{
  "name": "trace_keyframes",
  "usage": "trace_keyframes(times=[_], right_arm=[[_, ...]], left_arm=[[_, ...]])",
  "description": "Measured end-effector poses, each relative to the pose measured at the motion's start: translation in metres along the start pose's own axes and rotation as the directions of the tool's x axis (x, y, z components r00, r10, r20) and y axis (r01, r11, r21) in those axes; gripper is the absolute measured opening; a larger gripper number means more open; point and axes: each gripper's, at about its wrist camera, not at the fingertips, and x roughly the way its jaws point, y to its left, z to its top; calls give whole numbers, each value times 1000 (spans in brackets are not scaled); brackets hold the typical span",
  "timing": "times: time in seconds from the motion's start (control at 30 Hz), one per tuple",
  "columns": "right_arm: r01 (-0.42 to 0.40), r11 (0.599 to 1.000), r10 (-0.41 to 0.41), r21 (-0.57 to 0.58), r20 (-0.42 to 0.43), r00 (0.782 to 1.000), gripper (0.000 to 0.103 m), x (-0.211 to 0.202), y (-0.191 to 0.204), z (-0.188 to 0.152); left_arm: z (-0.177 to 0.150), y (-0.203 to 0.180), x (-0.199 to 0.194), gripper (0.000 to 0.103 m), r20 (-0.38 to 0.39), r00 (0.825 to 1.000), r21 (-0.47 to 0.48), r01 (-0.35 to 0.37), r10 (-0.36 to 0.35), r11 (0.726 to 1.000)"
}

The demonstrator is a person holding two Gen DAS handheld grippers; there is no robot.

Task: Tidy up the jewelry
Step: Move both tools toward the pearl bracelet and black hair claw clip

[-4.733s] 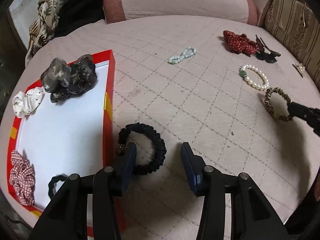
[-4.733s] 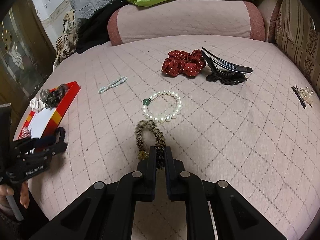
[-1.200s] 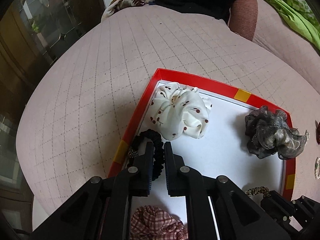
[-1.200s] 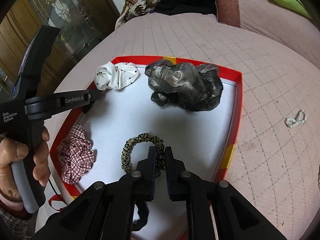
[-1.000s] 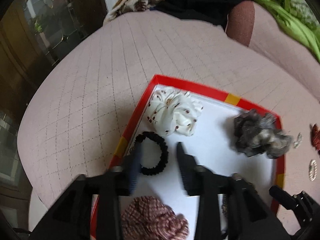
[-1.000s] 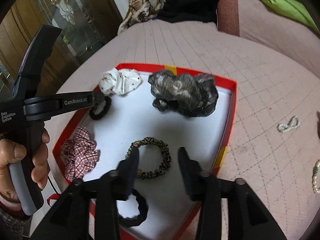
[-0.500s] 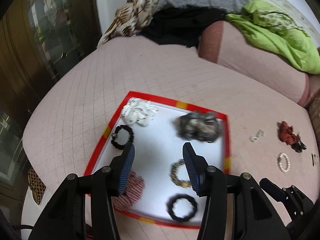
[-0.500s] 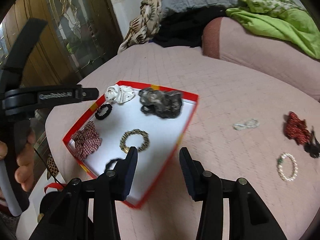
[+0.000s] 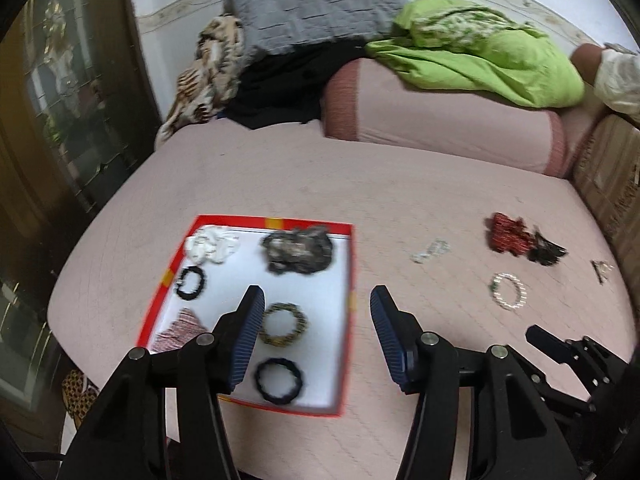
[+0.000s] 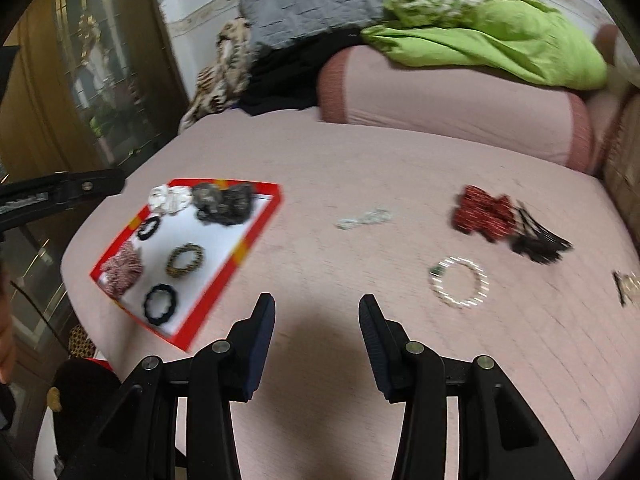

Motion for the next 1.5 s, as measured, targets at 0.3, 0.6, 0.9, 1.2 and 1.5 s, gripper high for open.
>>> trace_keyframes(times=[0.3,0.6,0.9,1.2,1.5], right_arm=[[145,986,-145,80,-4,989,48,-22,-73,-20],[375,925,-373,55,-42,927,51,-39,-131,-28],[435,893,-428,114,-82,900,56,-44,-178,-35],[443,883,-431,155,-110,896,56,-33,-206,-31],[383,885,-372,265,-91,924,56,-21,-251,-19]], left_arm=[[-7,-75,-6,56,-26,995,80,96,-95,992],[-10,-135,12,56,-64,990,142,131,-123,981],[-8,-162,49,56,-107,986,146,141,-126,979],[-15,-186,97,56,-151,982,186,142,-114,972],[-22,-208,153,56,-234,962,191,187,-140,964]])
